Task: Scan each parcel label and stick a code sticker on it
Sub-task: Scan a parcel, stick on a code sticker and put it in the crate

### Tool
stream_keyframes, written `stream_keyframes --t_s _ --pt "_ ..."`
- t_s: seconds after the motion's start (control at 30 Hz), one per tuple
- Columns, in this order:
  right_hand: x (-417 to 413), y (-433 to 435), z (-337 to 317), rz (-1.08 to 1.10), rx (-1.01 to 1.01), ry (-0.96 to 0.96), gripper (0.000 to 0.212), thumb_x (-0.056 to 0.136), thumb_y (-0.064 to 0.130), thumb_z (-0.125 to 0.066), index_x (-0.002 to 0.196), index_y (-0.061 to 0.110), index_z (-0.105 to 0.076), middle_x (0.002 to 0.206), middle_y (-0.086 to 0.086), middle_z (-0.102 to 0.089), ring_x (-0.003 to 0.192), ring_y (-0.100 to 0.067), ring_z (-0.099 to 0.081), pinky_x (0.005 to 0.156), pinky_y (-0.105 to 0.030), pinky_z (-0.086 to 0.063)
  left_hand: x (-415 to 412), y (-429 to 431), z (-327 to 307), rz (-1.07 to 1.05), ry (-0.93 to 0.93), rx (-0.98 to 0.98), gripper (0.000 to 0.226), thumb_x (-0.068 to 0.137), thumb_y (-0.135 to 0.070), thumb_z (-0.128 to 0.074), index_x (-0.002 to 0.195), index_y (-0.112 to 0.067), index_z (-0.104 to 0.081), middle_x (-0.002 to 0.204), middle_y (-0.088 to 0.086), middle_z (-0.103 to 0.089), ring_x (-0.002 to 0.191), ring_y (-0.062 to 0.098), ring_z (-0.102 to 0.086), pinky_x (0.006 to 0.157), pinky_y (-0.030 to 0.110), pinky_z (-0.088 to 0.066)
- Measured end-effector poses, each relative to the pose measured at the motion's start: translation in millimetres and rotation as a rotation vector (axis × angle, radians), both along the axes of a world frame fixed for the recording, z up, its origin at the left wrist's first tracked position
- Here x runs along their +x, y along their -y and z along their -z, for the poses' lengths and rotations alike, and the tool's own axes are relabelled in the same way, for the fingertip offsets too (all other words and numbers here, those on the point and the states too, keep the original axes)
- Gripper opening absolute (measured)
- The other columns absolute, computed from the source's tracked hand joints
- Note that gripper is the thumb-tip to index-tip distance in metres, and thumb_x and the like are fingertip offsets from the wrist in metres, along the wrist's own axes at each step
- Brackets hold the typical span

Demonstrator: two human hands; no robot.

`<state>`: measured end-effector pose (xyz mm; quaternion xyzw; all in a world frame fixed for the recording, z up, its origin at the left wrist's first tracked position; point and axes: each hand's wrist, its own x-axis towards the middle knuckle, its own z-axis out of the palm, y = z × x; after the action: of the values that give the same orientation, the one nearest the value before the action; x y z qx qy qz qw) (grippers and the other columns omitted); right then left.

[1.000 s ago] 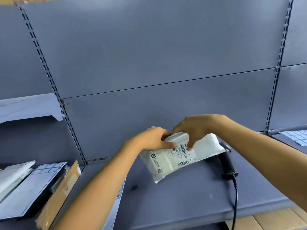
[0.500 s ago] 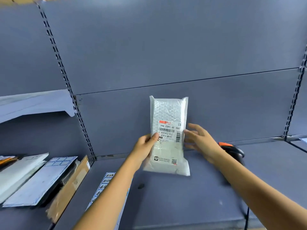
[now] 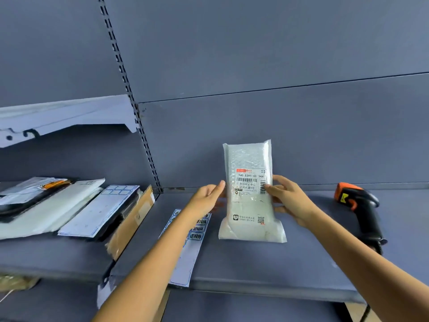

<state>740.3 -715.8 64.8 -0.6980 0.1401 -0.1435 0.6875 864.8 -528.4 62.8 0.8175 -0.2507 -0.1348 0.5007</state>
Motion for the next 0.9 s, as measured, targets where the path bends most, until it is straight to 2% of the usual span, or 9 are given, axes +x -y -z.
stream_keyframes --t_s 0.13,0.23,0.3,0.37,0.4,0.47,0.53,0.7,0.9 --pt "10.1 2.8 17.2 -0.080 0.001 -0.247 0.015 0.094 0.022 -0.056 0.104 0.015 -0.065 0.083 -0.005 -0.064 0.048 -0.010 -0.058 0.044 -0.021 -0.044 24.1 -57.7 8.7 -0.128 0.072 0.092 0.020 0.096 -0.022 -0.052 0.111 -0.011 -0.059 0.106 0.005 -0.062 0.083 0.015 -0.058 0.062 0.012 -0.044" --pt "16.0 1.3 35.2 -0.029 -0.031 -0.388 0.016 0.093 0.023 -0.057 0.087 0.009 -0.061 0.063 -0.003 -0.050 0.036 -0.011 -0.038 0.037 -0.015 -0.032 34.8 -94.8 23.5 -0.033 0.121 0.315 0.027 0.090 -0.016 -0.062 0.117 -0.017 -0.061 0.117 -0.002 -0.061 0.097 0.013 -0.057 0.079 0.025 -0.047" --pt "20.3 0.2 43.3 0.022 -0.045 -0.401 0.026 0.094 0.020 -0.056 0.071 0.011 -0.046 0.051 0.000 -0.031 0.036 -0.011 -0.022 0.035 -0.016 -0.020 33.6 -107.2 35.7 0.086 0.118 0.446 0.043 0.086 -0.018 -0.068 0.128 -0.019 -0.055 0.123 -0.011 -0.053 0.109 0.008 -0.052 0.087 0.020 -0.042" --pt "25.3 -1.9 45.0 0.063 -0.163 -0.406 0.030 0.092 0.018 -0.058 0.068 0.013 -0.040 0.054 -0.001 -0.031 0.039 -0.014 -0.025 0.039 -0.018 -0.021 33.5 -113.4 49.0 0.172 0.084 0.505 0.059 0.082 -0.021 -0.073 0.136 -0.021 -0.048 0.127 -0.014 -0.048 0.115 0.005 -0.049 0.095 0.017 -0.038" --pt "28.2 -3.0 44.2 0.088 -0.308 -0.428 0.025 0.090 0.019 -0.059 0.071 0.012 -0.044 0.059 -0.003 -0.040 0.043 -0.017 -0.037 0.042 -0.020 -0.029 33.2 -116.2 54.6 0.199 0.076 0.523 0.064 0.081 -0.024 -0.074 0.138 -0.022 -0.045 0.132 -0.014 -0.047 0.119 0.005 -0.047 0.102 0.019 -0.036" --pt "32.7 -7.7 43.0 0.145 -0.649 -0.473 0.017 0.086 0.024 -0.061 0.097 0.012 -0.057 0.094 -0.010 -0.057 0.086 -0.027 -0.057 0.068 -0.027 -0.044 35.2 -120.6 64.1 0.211 0.099 0.556 0.069 0.078 -0.033 -0.075 0.139 -0.028 -0.045 0.142 -0.016 -0.043 0.127 0.003 -0.042 0.111 0.027 -0.032" --pt "35.4 -16.4 40.9 0.198 -0.829 -0.396 0.040 0.086 0.024 -0.060 0.124 0.014 -0.054 0.124 -0.012 -0.051 0.119 -0.033 -0.042 0.093 -0.036 -0.038 37.4 -124.6 68.7 0.193 0.119 0.562 0.069 0.076 -0.039 -0.075 0.138 -0.031 -0.045 0.142 -0.021 -0.038 0.130 0.002 -0.039 0.114 0.031 -0.029" --pt "40.0 -73.2 28.5 -0.018 -1.026 0.002 0.023 0.086 0.014 -0.059 0.106 0.017 -0.069 0.105 -0.002 -0.066 0.102 -0.024 -0.054 0.086 -0.032 -0.044 33.7 -128.1 78.9 0.128 0.115 0.463 0.076 0.071 -0.050 -0.074 0.139 -0.033 -0.044 0.142 -0.017 -0.042 0.128 0.003 -0.043 0.111 0.029 -0.033" --pt "62.0 -132.1 54.7 -0.351 -1.267 -0.009 0.025 0.087 0.023 -0.056 0.109 0.025 -0.068 0.113 0.004 -0.066 0.111 -0.020 -0.053 0.089 -0.031 -0.045 34.0 -132.2 82.9 0.195 0.092 0.456 0.067 0.085 -0.026 -0.069 0.144 -0.022 -0.037 0.152 -0.016 -0.025 0.138 -0.003 -0.019 0.114 0.020 -0.016"
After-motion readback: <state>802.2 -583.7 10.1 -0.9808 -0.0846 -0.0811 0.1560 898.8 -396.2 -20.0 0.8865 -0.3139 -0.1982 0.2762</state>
